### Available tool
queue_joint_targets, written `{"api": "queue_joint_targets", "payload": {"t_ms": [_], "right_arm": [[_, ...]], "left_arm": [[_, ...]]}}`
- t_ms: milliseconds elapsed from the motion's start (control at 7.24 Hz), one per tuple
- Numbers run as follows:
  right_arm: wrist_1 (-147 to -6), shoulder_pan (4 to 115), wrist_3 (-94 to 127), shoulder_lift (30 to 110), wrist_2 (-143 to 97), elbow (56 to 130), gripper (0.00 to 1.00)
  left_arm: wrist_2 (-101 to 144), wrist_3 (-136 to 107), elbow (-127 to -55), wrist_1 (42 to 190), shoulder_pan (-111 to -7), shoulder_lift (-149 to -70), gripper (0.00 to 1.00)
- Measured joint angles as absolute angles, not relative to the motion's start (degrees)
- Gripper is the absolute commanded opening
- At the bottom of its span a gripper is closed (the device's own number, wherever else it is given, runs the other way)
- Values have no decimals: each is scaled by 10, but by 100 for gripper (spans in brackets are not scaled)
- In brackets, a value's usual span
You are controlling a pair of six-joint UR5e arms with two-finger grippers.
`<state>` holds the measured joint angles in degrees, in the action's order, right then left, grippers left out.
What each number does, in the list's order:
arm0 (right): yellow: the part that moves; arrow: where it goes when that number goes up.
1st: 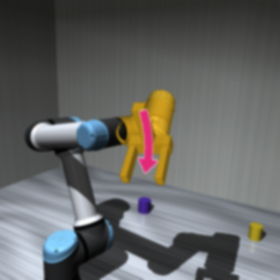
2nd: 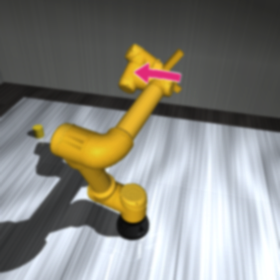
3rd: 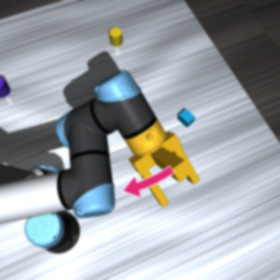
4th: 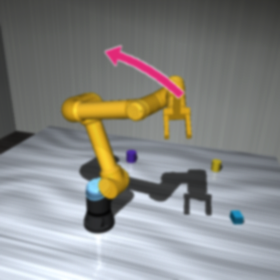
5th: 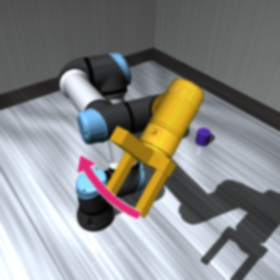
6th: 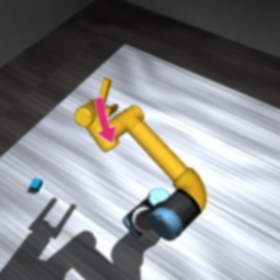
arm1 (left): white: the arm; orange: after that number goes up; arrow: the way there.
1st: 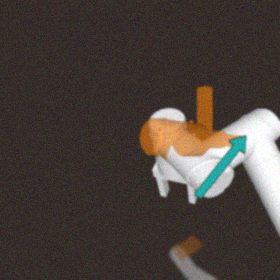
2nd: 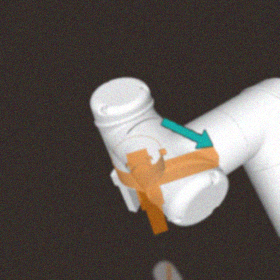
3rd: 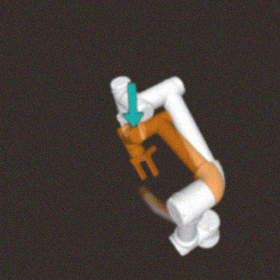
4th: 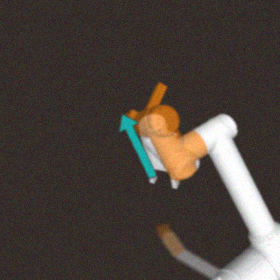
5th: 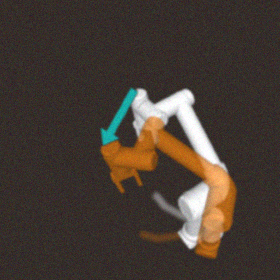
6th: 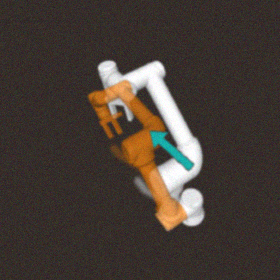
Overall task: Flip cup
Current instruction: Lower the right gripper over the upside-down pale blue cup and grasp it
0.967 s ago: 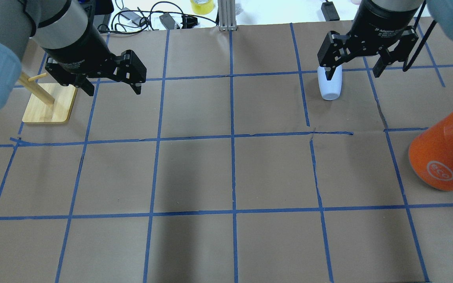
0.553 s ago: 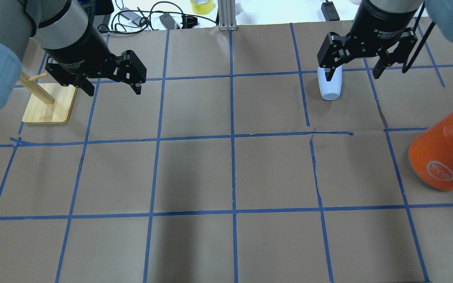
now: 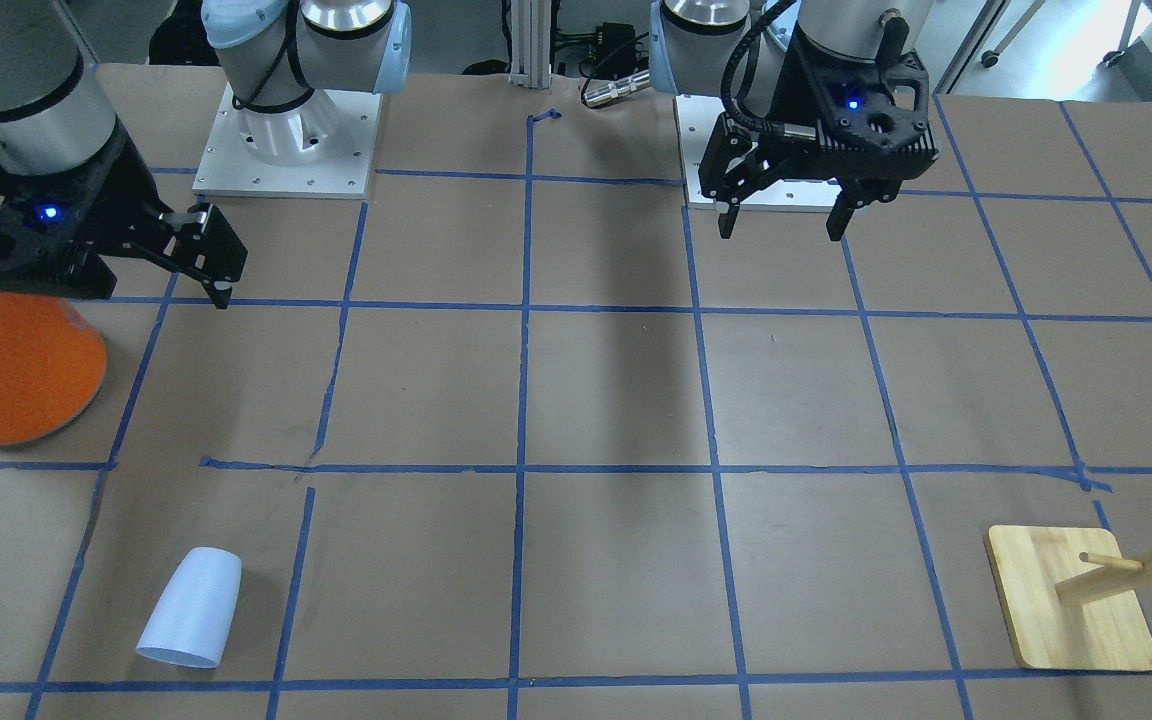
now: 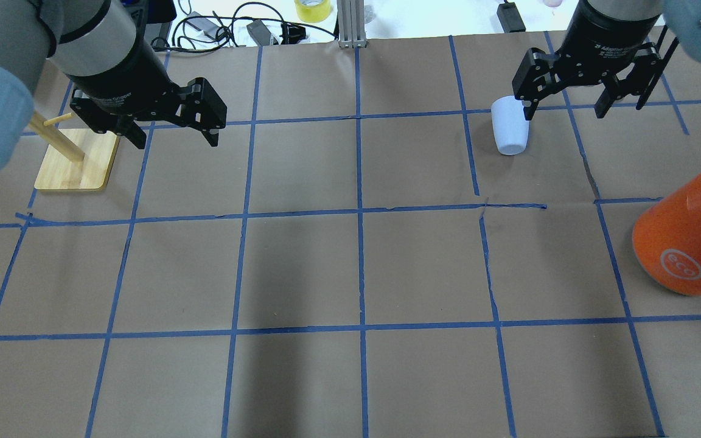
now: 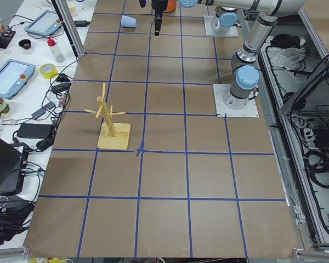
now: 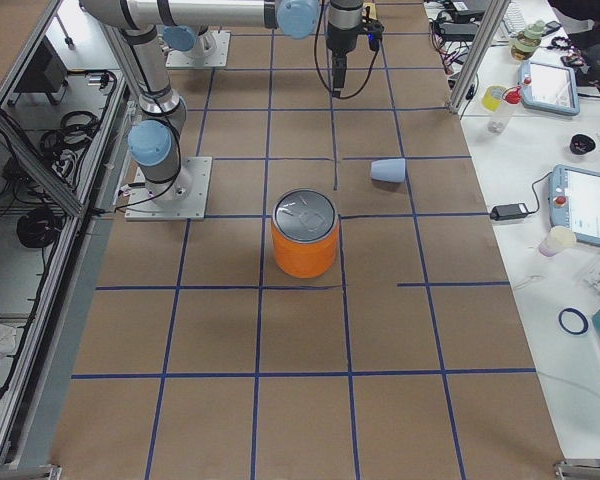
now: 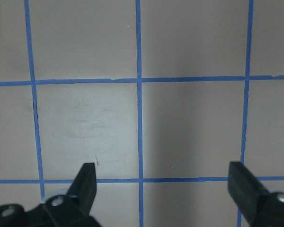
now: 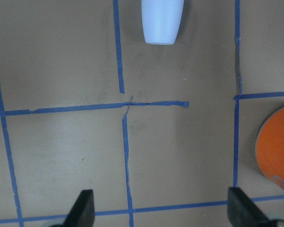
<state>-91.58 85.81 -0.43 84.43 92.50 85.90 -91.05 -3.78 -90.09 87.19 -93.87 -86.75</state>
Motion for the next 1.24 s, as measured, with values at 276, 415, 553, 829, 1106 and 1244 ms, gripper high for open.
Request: {"api": "queue_joint_targets", "payload": {"t_ms": [276, 415, 553, 829, 1106, 1244], "right_arm": [[-1010, 850, -6, 782, 928, 879, 100], [-1067, 849, -4, 745, 927, 883, 100], [-1125, 849, -1, 709, 926, 885, 100], [-1193, 848, 6, 655, 925, 885, 100], [-1244, 848, 13, 606, 925, 880, 100], [-1270, 847, 14, 584, 925, 877, 100]], "left_arm": [[-911, -38, -901, 872, -939, -867, 100], [-911, -38, -902, 872, -939, -868, 100], [-911, -38, -902, 872, -939, -867, 100], [-911, -38, -902, 872, -939, -867, 100], [-911, -38, -902, 872, -939, -867, 100], [-911, -38, -903, 871, -939, -868, 100]]}}
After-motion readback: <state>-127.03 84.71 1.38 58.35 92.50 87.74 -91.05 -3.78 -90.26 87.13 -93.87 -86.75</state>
